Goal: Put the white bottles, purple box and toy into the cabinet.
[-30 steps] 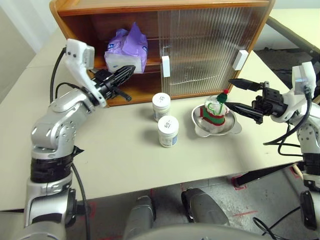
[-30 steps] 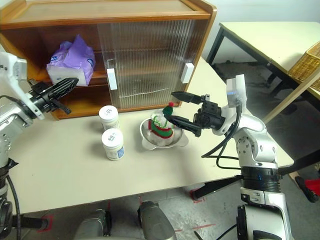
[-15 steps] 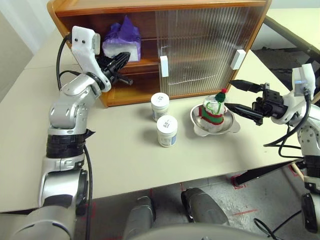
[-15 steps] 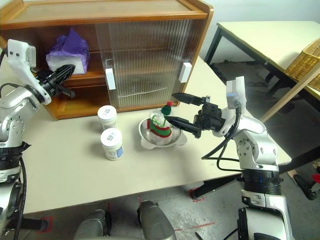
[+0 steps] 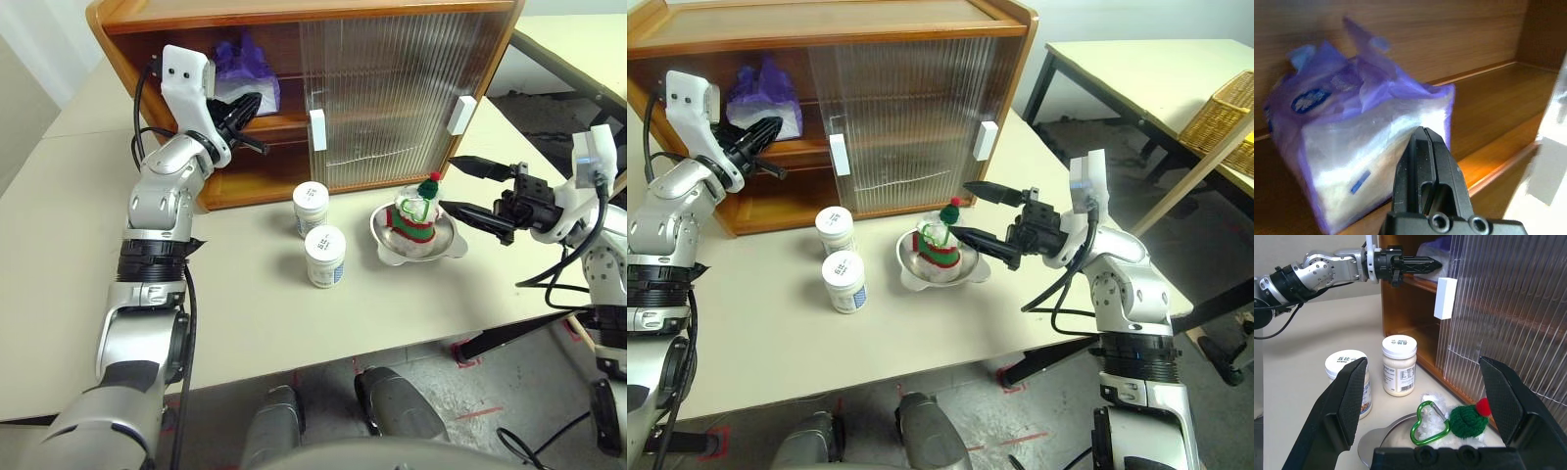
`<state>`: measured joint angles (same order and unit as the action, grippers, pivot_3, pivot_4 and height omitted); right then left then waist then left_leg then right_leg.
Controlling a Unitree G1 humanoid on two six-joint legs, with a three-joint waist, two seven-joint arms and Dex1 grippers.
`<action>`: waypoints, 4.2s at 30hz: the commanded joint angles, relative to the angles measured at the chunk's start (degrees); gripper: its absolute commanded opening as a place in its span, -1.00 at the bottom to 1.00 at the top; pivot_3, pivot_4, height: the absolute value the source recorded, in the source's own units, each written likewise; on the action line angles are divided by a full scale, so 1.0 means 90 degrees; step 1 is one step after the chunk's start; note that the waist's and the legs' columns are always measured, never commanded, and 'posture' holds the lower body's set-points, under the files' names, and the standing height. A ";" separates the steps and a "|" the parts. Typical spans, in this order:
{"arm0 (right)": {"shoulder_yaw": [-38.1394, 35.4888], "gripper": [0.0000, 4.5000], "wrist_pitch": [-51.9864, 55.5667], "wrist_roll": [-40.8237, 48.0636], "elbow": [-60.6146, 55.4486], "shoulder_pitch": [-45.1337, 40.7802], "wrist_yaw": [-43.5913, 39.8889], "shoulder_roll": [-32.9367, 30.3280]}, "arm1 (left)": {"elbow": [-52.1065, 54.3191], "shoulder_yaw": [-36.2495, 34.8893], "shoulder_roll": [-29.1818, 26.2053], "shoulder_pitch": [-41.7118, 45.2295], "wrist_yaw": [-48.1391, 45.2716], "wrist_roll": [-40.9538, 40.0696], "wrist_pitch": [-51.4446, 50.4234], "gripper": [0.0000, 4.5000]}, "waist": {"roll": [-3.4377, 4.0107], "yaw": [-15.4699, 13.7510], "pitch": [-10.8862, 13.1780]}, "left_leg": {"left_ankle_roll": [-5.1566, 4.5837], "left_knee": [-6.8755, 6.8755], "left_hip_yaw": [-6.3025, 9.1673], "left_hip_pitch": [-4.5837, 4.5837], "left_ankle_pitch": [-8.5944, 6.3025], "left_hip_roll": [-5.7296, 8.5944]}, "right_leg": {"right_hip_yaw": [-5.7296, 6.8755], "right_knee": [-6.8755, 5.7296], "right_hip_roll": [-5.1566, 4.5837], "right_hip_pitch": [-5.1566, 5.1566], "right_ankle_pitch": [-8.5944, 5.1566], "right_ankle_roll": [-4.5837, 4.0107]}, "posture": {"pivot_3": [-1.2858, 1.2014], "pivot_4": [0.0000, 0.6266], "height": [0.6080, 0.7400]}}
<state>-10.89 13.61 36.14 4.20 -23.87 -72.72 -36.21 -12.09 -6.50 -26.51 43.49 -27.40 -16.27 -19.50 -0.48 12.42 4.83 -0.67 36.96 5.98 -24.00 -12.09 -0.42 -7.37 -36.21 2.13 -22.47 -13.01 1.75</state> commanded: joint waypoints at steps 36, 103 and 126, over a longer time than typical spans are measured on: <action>0.0013 1.00 -0.0019 0.0007 0.0172 -0.0152 -0.0236 -0.0017 | 0.3049 -0.1313 -0.1279 -0.3889 -0.1187 -0.2721 -0.2421 0.99 | 0.0007 0.0038 -0.0004 | 0.0049 -0.0013 0.0010 0.0007 -0.0026 -0.0036 | 0.0009 -0.0006 0.0004 -0.0021 0.0022 -0.0132 | -0.20 -0.69 1.00; 0.0012 1.00 0.0047 0.0037 0.0062 -0.0106 -0.0156 -0.0037 | 0.0064 0.0220 -0.0052 -0.2765 -0.2011 -0.0059 0.0782 0.37 | 0.0014 0.0239 -0.0006 | 0.0034 -0.0012 0.0007 -0.0007 -0.0036 -0.0033 | 0.0003 -0.0004 0.0012 -0.0019 -0.0032 -0.0022 | -0.22 -0.67 1.00; 0.0000 1.00 0.0117 0.0031 -0.0003 -0.0108 -0.0152 -0.0072 | -0.2262 -0.0167 0.0545 -0.0900 0.0809 0.0813 0.1118 0.37 | 0.0000 0.0175 0.0003 | -0.0008 0.0003 0.0002 -0.0013 -0.0010 0.0007 | 0.0000 0.0000 -0.0006 -0.0005 -0.0010 0.0007 | -0.22 -0.66 1.00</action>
<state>-10.97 14.27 36.37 4.94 -25.10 -74.11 -36.35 -30.54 -7.79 -21.49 33.96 -20.79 -9.79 -11.00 -0.47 14.00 4.86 -0.76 37.00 5.99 -24.12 -12.16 -0.36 -7.39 -36.20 2.08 -22.51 -13.09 1.88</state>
